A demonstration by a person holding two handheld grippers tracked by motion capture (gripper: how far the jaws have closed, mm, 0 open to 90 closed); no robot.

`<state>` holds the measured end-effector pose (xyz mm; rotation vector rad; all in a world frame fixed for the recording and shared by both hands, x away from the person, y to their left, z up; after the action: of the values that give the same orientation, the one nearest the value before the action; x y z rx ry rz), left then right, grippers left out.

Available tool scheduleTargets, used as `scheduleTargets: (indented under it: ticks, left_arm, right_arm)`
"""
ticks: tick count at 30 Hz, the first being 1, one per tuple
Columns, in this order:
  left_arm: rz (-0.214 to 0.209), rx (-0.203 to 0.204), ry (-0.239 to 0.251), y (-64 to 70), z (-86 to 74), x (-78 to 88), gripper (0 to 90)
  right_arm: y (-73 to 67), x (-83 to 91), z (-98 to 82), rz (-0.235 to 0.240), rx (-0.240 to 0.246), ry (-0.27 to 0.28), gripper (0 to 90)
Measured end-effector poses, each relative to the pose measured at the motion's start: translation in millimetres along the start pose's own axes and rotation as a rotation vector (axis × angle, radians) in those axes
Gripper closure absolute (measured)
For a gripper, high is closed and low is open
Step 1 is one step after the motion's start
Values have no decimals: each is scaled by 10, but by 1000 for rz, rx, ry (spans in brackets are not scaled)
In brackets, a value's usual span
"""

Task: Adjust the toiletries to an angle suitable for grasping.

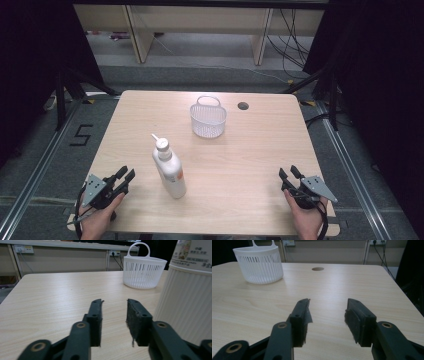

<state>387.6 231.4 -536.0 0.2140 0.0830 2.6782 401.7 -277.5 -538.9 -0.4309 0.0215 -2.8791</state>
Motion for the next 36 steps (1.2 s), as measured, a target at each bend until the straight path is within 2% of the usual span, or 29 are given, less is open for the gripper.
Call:
scheduleTargets:
  ticks: [3, 4, 7, 8, 9, 10, 11, 12, 13, 14, 16, 17, 18, 19, 20, 21, 22, 24, 25, 28, 29, 30, 31, 32, 33, 34, 35, 36]
  left_arm:
    - [-5, -11, 3, 47, 20, 25, 732]
    - [-18, -16, 15, 76, 41, 25, 749]
    - [-26, -29, 5, 150, 79, 71, 799]
    - [-48, -26, 8, 222, 103, 88, 854]
    - [-48, -26, 8, 222, 103, 88, 880]
    - [-93, -9, 11, 326, 122, 98, 893]
    - [-93, -9, 11, 326, 122, 98, 894]
    - [-117, -8, -2, 444, 131, 117, 895]
    - [-117, -8, -2, 444, 131, 117, 896]
    - [-140, -12, 1, 509, 142, 117, 896]
    - [-175, -21, 1, 623, 159, 116, 896]
    - [-193, -17, 5, 676, 171, 114, 896]
    - [-213, -33, 5, 753, 193, 102, 897]
    - [-213, -33, 5, 753, 193, 102, 897]
    - [-237, -53, 3, 820, 216, 81, 897]
    - [-237, -53, 3, 820, 216, 81, 897]
    - [-264, -69, 13, 892, 242, 47, 897]
    - [-267, -64, -3, 925, 236, 45, 896]
    - [-293, -94, 16, 958, 258, 8, 897]
    - [-295, -97, -8, 1020, 247, -19, 896]
    - [-305, -94, 6, 1040, 258, -39, 897]
    - [-299, -100, -7, 1042, 254, -39, 896]
    - [-298, -101, -15, 1053, 253, -45, 896]
    - [-311, -88, 0, 1082, 262, -68, 896]
    - [-301, -109, -15, 1077, 263, -68, 896]
    - [-302, -105, -20, 1092, 264, -80, 896]
    - [-310, -101, -8, 1108, 273, -102, 896]
    - [-302, -104, -24, 1107, 266, -100, 896]
  right_arm:
    - [-24, 11, -12, -12, -17, -11, 552]
    - [-24, -18, -4, 6, 29, 0, 557]
    - [-14, -13, -9, -13, 45, -11, 561]
    - [-23, -6, -10, -8, 34, -18, 563]
    - [-23, -6, -10, -8, 34, -18, 563]
    - [-14, -13, -8, -13, 46, -11, 563]
    - [-14, -13, -8, -13, 46, -11, 563]
    - [-38, -27, -14, 5, 41, -15, 562]
    - [-38, -27, -14, 5, 41, -15, 562]
    - [-41, -20, -17, -3, 45, -24, 561]
    - [-68, -30, -13, 25, 36, -21, 558]
    - [-68, -30, -13, 25, 36, -21, 558]
    - [-47, -32, -13, 3, 45, -19, 555]
    - [-47, -32, -13, 3, 45, -19, 555]
    - [-54, -26, -12, 9, 33, -23, 553]
    - [-54, -26, -12, 9, 33, -23, 553]
    - [-77, -27, -21, 10, 6, -28, 551]
    - [-78, -31, -18, 7, 6, -24, 551]
    - [-63, -42, -14, 1, 24, -14, 550]
    - [-77, -31, -17, 6, 5, -23, 545]
    - [-77, -32, -18, 6, 5, -24, 544]
    - [-49, -33, -11, 9, 45, -24, 542]
    - [-48, -33, -11, 7, 45, -24, 541]
    - [-49, -33, -10, 8, 44, -23, 540]
    - [-49, -31, -11, 8, 44, -24, 538]
    - [-85, -34, -12, 12, -1, -16, 536]
    - [-83, -41, -10, 12, -1, -10, 534]
    - [-70, -41, -11, 21, 19, -17, 534]
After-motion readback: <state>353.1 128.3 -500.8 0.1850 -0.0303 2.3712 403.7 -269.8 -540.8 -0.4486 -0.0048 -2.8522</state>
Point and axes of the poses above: each handheld gripper's, and its own axes: x roughly backward along the jaws, z roughly out of its top, y roughly to its right, the point moved 9 cm from there along -x, roughly forward along the jaws, and after that the axes turned 1 degree about -z, right-handed, at the moved point
